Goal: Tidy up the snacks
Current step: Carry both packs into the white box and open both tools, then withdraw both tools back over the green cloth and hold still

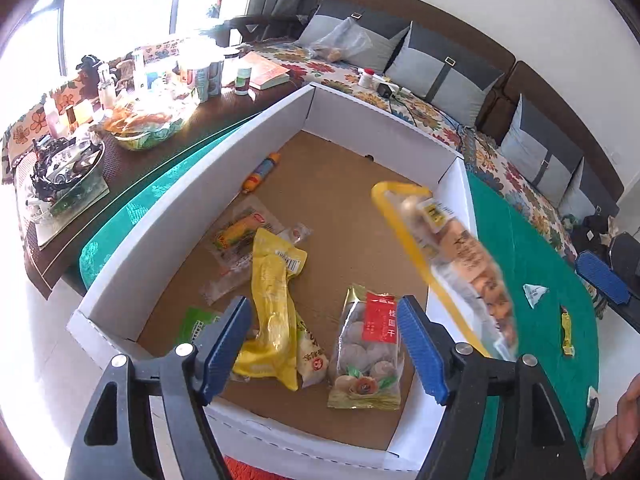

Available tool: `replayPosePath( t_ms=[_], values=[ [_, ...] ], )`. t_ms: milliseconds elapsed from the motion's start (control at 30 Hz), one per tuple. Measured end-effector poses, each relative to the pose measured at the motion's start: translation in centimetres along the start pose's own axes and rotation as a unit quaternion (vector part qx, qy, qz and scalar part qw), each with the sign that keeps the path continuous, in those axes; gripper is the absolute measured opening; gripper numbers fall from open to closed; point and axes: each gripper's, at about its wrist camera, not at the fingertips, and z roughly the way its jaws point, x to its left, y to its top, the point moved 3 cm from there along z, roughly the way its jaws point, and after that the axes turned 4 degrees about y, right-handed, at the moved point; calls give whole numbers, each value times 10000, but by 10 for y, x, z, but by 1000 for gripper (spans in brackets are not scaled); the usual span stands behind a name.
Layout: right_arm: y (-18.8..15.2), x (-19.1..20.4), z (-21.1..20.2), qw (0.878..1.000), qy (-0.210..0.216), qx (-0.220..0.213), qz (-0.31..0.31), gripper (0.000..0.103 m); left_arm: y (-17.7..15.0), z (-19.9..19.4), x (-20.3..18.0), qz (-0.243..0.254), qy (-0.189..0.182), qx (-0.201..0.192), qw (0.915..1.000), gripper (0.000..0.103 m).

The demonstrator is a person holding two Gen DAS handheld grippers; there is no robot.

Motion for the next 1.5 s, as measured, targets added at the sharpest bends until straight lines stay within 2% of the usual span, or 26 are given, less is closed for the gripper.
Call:
replayPosePath(
  t_ms=[133,233,333,433,500,600,700,800,900,967,1067,1133,1300,1500],
  values=[
    [-31,-30,-17,9993,-270,-186,-192,73,-10,-7,20,-287,71,-219,9993,79],
    [-77,-93,-34,9939,-1047,13,-355,74,-19,-11,1,-133,-128,-262,9995,79],
    [-135,-171,-65,9756,-2133,349,-393,74,-26,-19,-53,310,-477,-312,9979,81],
    [-184,-248,-118,9515,-3040,478,-52,74,-47,-26,-122,890,-892,-271,9917,91],
    [-210,-288,-163,9351,-3516,299,319,74,-71,-23,-175,1409,-1169,-167,9830,102],
    [-241,-328,-220,9114,-4003,-148,945,74,-121,5,-252,2243,-1458,312,9631,103],
    [-253,-353,-247,8989,-4065,-464,1567,74,-177,55,-309,2903,-1404,880,9425,103],
    [-243,-365,-251,8954,-4061,-489,1759,74,-215,98,-352,3249,-1138,1065,9328,102],
    [-243,-366,-244,8926,-4224,-222,1562,74,-227,128,-385,3357,-1001,1000,9313,102],
    [-244,-367,-240,8929,-4257,-94,1461,74,-224,140,-403,3474,-881,703,9309,102],
    [-245,-371,-242,8939,-4237,-145,1455,76,-222,155,-429,3843,-909,520,9173,103],
    [-247,-376,-243,8943,-4193,-230,1545,79,-217,162,-440,3944,-1124,360,9113,103],
    [-248,-379,-242,8922,-4227,-288,1566,86,-212,168,-445,3910,-1151,308,9126,103],
    [-248,-379,-243,8919,-4226,-283,1582,88,-213,168,-446,3911,-1151,302,9126,103]
  ],
)
